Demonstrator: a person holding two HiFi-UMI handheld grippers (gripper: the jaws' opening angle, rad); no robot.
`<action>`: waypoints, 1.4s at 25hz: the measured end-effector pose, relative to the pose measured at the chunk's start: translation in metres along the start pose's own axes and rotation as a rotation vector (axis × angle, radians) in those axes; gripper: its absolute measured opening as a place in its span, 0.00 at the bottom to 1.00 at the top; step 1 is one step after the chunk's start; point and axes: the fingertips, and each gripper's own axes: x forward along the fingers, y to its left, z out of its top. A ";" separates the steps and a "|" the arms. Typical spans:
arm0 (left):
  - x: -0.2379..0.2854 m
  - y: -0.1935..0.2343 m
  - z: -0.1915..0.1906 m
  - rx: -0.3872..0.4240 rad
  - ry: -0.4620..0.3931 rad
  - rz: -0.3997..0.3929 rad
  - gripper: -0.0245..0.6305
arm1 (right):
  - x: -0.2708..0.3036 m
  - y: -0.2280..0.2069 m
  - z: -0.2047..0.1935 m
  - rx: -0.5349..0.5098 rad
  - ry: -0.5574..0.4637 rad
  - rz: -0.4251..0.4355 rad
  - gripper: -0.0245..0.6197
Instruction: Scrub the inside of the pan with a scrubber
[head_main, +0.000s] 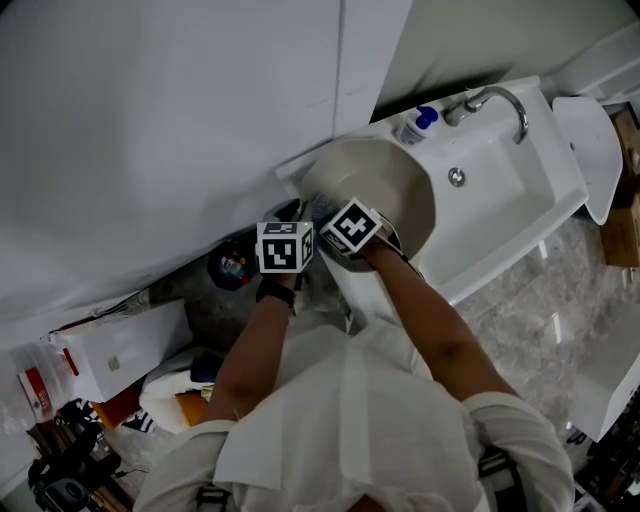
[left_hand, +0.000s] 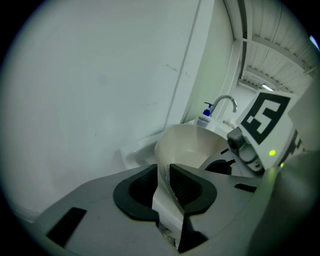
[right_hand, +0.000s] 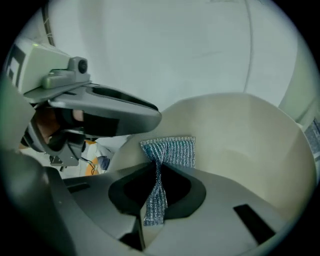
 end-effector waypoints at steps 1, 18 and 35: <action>-0.003 0.001 0.005 0.010 -0.016 0.007 0.16 | 0.002 -0.007 0.002 0.011 -0.004 -0.018 0.10; -0.103 0.015 0.112 0.077 -0.384 -0.020 0.13 | -0.192 -0.100 0.008 0.275 -0.609 -0.299 0.10; -0.195 -0.002 0.182 0.238 -0.776 -0.096 0.10 | -0.436 -0.060 -0.082 0.195 -1.195 -0.862 0.10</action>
